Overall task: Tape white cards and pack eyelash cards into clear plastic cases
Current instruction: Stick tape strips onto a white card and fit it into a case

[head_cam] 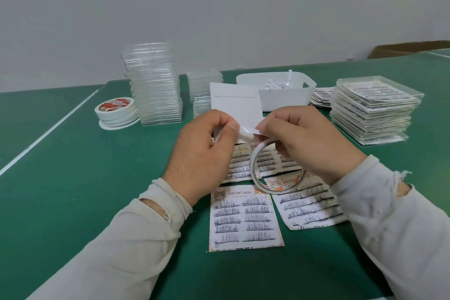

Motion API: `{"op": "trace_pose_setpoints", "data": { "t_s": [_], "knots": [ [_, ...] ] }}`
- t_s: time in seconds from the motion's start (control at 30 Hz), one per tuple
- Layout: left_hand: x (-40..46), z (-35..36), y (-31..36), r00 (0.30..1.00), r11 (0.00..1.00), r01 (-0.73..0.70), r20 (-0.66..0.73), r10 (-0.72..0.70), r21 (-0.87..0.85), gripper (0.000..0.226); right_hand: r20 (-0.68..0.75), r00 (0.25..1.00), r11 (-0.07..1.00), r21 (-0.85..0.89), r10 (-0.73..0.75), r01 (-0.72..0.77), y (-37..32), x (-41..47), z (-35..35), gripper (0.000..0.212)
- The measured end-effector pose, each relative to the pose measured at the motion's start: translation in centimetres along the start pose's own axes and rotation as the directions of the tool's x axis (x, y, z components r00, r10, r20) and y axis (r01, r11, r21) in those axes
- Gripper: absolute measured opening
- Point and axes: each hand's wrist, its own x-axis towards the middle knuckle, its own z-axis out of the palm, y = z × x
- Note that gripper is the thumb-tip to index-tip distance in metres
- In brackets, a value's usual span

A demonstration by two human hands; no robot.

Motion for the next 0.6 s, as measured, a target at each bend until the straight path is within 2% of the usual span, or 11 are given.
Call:
{"op": "trace_pose_setpoints", "data": {
  "t_s": [0.07, 0.23, 0.3, 0.4, 0.6],
  "knots": [
    [0.0, 0.0, 0.1, 1.000, 0.999, 0.021, -0.009, -0.022, -0.035, 0.020, 0.018, 1.000, 0.998, 0.055, 0.006, -0.007, 0.0, 0.0, -0.2, 0.014],
    [0.3, -0.4, -0.2, 0.993, 0.988, 0.112, -0.013, -0.114, -0.104, 0.023, -0.021, 0.999, 0.992, 0.125, 0.035, -0.033, -0.4, -0.1, -1.1, 0.025],
    [0.4, -0.5, -0.6, 0.995, 0.993, 0.101, 0.006, -0.100, -0.054, 0.022, -0.033, 0.998, 0.981, 0.189, 0.047, -0.040, -0.6, -0.2, -1.3, 0.027],
    [0.3, -0.5, -0.6, 0.996, 0.996, 0.083, 0.029, -0.083, -0.016, 0.034, 0.007, 0.999, 0.966, 0.252, 0.053, -0.053, -0.9, -0.4, -1.0, 0.025],
    [0.2, -0.2, -0.1, 0.993, 0.971, 0.118, 0.033, -0.114, -0.208, 0.045, 0.081, 0.996, 0.971, 0.231, 0.048, -0.066, -0.9, -0.6, -0.7, 0.016]
  ]
}}
